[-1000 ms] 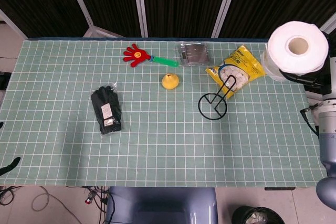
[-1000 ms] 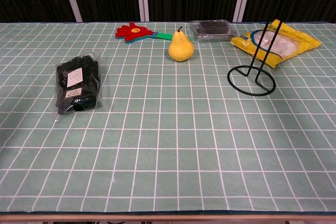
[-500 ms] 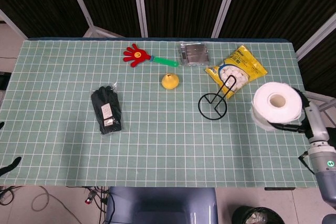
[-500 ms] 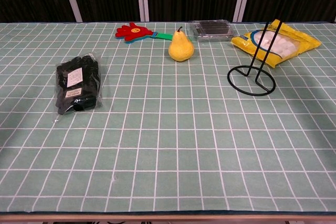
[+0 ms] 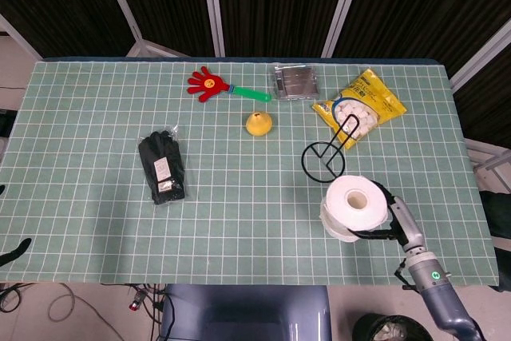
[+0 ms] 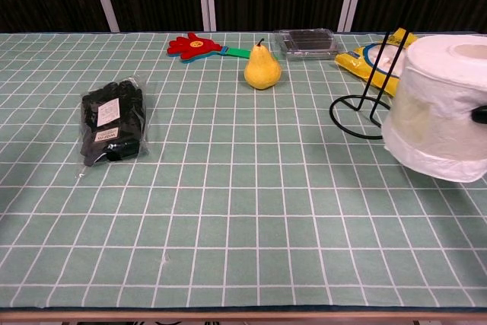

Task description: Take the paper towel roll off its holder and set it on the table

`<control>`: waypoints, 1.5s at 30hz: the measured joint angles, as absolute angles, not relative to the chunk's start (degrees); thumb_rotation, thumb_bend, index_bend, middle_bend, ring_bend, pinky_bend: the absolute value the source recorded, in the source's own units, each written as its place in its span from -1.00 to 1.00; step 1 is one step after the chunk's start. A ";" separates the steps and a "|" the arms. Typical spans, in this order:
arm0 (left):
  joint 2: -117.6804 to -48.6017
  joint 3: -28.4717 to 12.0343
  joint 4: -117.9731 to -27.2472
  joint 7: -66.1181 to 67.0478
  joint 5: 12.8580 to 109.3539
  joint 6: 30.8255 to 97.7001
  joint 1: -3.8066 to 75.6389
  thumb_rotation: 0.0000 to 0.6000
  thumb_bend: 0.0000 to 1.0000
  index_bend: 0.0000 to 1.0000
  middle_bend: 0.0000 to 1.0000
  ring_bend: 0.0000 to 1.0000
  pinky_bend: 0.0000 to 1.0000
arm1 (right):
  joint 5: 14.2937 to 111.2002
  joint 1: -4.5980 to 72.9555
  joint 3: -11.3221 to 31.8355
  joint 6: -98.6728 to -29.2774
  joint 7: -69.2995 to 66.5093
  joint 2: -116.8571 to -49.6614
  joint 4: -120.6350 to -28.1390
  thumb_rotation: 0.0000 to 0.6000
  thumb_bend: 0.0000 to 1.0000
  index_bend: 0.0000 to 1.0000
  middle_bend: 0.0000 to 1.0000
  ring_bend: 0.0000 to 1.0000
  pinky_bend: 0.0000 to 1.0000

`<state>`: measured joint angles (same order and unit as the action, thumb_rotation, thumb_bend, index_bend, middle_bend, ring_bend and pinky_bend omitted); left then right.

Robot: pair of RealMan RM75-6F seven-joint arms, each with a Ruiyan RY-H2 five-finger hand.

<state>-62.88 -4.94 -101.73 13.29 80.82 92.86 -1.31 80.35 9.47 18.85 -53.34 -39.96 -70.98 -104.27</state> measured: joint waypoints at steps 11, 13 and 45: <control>-62.59 -5.03 -101.56 12.69 80.55 92.51 -1.23 1.00 -0.77 -0.75 -1.00 -1.00 -1.00 | 77.35 14.84 17.85 -56.29 -34.35 -85.46 -95.76 1.00 -1.00 -0.49 -0.48 -0.63 -1.00; -62.57 -5.05 -101.54 12.68 80.49 92.48 -1.23 1.00 -0.77 -0.75 -1.00 -1.00 -1.00 | 76.04 15.89 18.25 -56.79 -33.31 -87.56 -93.51 1.00 -1.00 -0.49 -0.48 -0.63 -1.00; -62.75 -4.42 -101.82 13.64 81.29 92.16 -1.07 1.00 -0.77 -0.75 -1.00 -1.00 -1.00 | 73.09 22.04 14.63 -51.57 -33.33 -90.20 -87.13 1.00 -1.00 -1.00 -1.00 -1.00 -1.00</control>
<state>-62.75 -4.42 -101.82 13.64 81.29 92.16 -1.07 73.09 22.04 14.63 -51.57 -33.33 -90.20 -87.13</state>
